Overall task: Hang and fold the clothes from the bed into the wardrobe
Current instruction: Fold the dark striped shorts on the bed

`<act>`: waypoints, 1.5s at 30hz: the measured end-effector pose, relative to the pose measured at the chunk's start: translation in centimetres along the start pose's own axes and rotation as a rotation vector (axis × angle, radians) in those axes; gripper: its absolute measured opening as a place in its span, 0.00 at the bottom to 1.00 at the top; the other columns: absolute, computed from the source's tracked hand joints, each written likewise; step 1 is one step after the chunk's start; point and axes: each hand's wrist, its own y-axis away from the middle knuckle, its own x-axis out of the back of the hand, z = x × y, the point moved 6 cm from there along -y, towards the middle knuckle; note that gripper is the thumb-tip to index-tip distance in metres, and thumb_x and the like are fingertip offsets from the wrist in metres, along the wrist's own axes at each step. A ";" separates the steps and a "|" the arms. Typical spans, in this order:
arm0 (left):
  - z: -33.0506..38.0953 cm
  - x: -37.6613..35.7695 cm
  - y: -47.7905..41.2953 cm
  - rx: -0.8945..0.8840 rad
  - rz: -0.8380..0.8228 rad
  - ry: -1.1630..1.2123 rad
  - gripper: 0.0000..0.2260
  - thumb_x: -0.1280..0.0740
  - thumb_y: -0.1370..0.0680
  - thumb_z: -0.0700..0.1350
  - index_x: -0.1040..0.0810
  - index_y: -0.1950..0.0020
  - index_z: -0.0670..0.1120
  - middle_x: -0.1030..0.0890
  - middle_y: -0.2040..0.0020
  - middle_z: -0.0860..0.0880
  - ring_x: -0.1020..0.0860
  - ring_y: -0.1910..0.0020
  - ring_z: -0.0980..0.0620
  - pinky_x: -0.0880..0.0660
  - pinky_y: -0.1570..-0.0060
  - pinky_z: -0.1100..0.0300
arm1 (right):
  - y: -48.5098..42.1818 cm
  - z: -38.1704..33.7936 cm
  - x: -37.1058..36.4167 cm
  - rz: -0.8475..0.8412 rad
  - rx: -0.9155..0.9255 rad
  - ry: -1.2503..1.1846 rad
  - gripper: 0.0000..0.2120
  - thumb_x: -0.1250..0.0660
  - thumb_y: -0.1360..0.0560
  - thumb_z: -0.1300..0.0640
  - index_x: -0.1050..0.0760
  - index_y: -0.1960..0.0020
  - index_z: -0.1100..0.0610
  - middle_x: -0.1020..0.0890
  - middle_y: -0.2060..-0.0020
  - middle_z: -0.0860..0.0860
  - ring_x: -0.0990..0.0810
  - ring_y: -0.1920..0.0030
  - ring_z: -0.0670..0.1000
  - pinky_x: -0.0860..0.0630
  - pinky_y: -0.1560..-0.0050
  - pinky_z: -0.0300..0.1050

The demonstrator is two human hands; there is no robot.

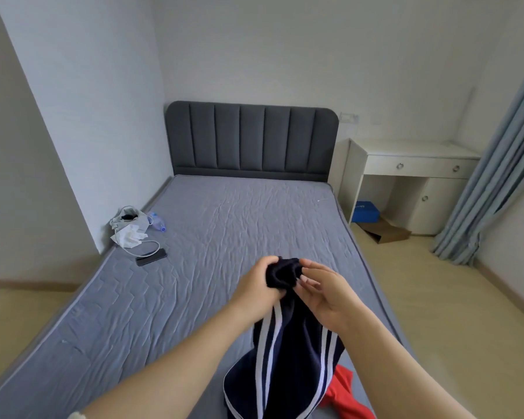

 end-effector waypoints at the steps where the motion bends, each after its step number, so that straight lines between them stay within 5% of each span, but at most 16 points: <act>1: -0.5 0.6 -0.3 0.040 0.038 0.086 0.19 0.32 0.28 0.35 0.28 0.37 0.46 0.22 0.46 0.50 0.23 0.44 0.51 0.30 0.49 0.65 | 0.1 -0.3 0.2 -0.009 0.006 0.058 0.11 0.42 0.22 0.69 0.25 0.44 0.61 0.21 0.53 0.60 0.18 0.57 0.54 0.21 0.57 0.44; 7: 1.7 2.5 -1.8 0.079 -0.164 0.423 0.06 0.37 0.22 0.38 0.21 0.52 0.45 0.17 0.57 0.50 0.18 0.58 0.55 0.23 0.60 0.68 | 0.3 -1.4 0.9 0.032 0.188 0.543 0.14 0.35 0.26 0.66 0.26 0.46 0.50 0.19 0.58 0.50 0.19 0.67 0.44 0.25 0.69 0.36; 10: 3.6 4.1 -2.1 0.036 -0.237 0.518 0.08 0.38 0.21 0.40 0.19 0.52 0.44 0.15 0.56 0.47 0.17 0.56 0.52 0.22 0.59 0.64 | 0.1 -1.6 1.1 0.108 0.261 0.641 0.18 0.30 0.29 0.59 0.29 0.41 0.49 0.22 0.48 0.51 0.21 0.47 0.54 0.22 0.48 0.51; 13: 5.1 6.2 -2.4 -0.021 -0.246 0.621 0.11 0.38 0.23 0.40 0.16 0.57 0.46 0.15 0.57 0.46 0.17 0.57 0.51 0.22 0.62 0.63 | -0.1 -2.0 1.7 0.255 0.286 0.912 0.18 0.29 0.31 0.46 0.29 0.44 0.45 0.34 0.39 0.45 0.36 0.35 0.56 0.36 0.34 0.59; 15: 5.7 7.7 -2.5 -0.061 -0.232 0.676 0.10 0.36 0.26 0.43 0.15 0.58 0.49 0.15 0.58 0.47 0.17 0.58 0.52 0.22 0.62 0.64 | -0.5 -1.8 1.8 0.220 0.259 0.818 0.16 0.28 0.31 0.47 0.29 0.47 0.47 0.33 0.38 0.47 0.31 0.39 0.55 0.30 0.41 0.52; 18: 5.9 9.6 -2.7 -0.084 -0.167 0.778 0.12 0.38 0.24 0.42 0.14 0.59 0.49 0.15 0.58 0.48 0.17 0.58 0.53 0.22 0.62 0.63 | -0.9 -0.9 0.6 0.062 0.187 0.514 0.17 0.28 0.29 0.56 0.31 0.45 0.51 0.22 0.52 0.51 0.22 0.60 0.49 0.26 0.63 0.40; 24: 6.4 13.8 -3.0 -0.062 0.100 0.899 0.10 0.42 0.20 0.41 0.21 0.52 0.46 0.15 0.59 0.49 0.17 0.60 0.53 0.21 0.63 0.62 | -1.3 -3.9 -2.3 0.058 0.321 0.252 0.28 0.29 0.30 0.65 0.34 0.34 0.51 0.21 0.47 0.55 0.19 0.48 0.57 0.22 0.46 0.56; 26: 7.9 16.1 -3.3 -0.112 0.158 0.859 0.09 0.42 0.20 0.42 0.22 0.52 0.46 0.15 0.60 0.49 0.17 0.60 0.54 0.21 0.63 0.63 | -0.7 -6.5 -4.1 0.037 0.392 0.269 0.18 0.28 0.30 0.64 0.26 0.41 0.58 0.17 0.53 0.53 0.17 0.53 0.52 0.20 0.52 0.48; 28: 10.1 18.5 -3.6 -0.182 0.217 0.807 0.09 0.42 0.19 0.42 0.22 0.51 0.46 0.15 0.59 0.50 0.17 0.58 0.54 0.21 0.61 0.62 | 0.4 -9.7 -6.5 -0.002 0.506 0.329 0.08 0.28 0.30 0.61 0.20 0.53 0.52 0.15 0.61 0.46 0.17 0.59 0.44 0.23 0.62 0.34; 30: 12.3 20.6 -3.9 -0.249 0.292 0.784 0.08 0.41 0.19 0.42 0.23 0.50 0.46 0.15 0.59 0.51 0.17 0.57 0.54 0.22 0.60 0.62 | 1.7 -12.8 -9.2 -0.054 0.618 0.339 0.07 0.27 0.30 0.60 0.21 0.58 0.48 0.16 0.64 0.41 0.18 0.61 0.39 0.25 0.65 0.28; 34: 16.8 23.9 -4.0 -0.329 0.508 0.599 0.06 0.39 0.20 0.44 0.23 0.53 0.48 0.17 0.57 0.52 0.18 0.58 0.56 0.23 0.60 0.63 | 4.2 -17.4 -14.0 -0.202 0.720 0.256 0.08 0.30 0.28 0.62 0.22 0.53 0.51 0.15 0.58 0.45 0.17 0.55 0.44 0.21 0.52 0.38; 40: 22.3 27.0 -3.2 -0.371 0.668 0.523 0.05 0.36 0.22 0.47 0.25 0.56 0.47 0.22 0.51 0.46 0.22 0.52 0.50 0.25 0.46 0.55 | 8.2 -23.4 -18.5 -0.339 0.723 0.121 0.12 0.33 0.27 0.63 0.26 0.44 0.56 0.17 0.53 0.53 0.17 0.55 0.52 0.19 0.60 0.46; 45: 23.3 26.2 -2.1 -0.466 0.580 0.500 0.07 0.27 0.29 0.47 0.23 0.54 0.50 0.17 0.57 0.52 0.17 0.61 0.57 0.21 0.65 0.63 | 9.4 -24.5 -19.2 -0.527 0.614 0.167 0.21 0.32 0.28 0.46 0.22 0.41 0.57 0.17 0.48 0.54 0.17 0.49 0.52 0.20 0.52 0.45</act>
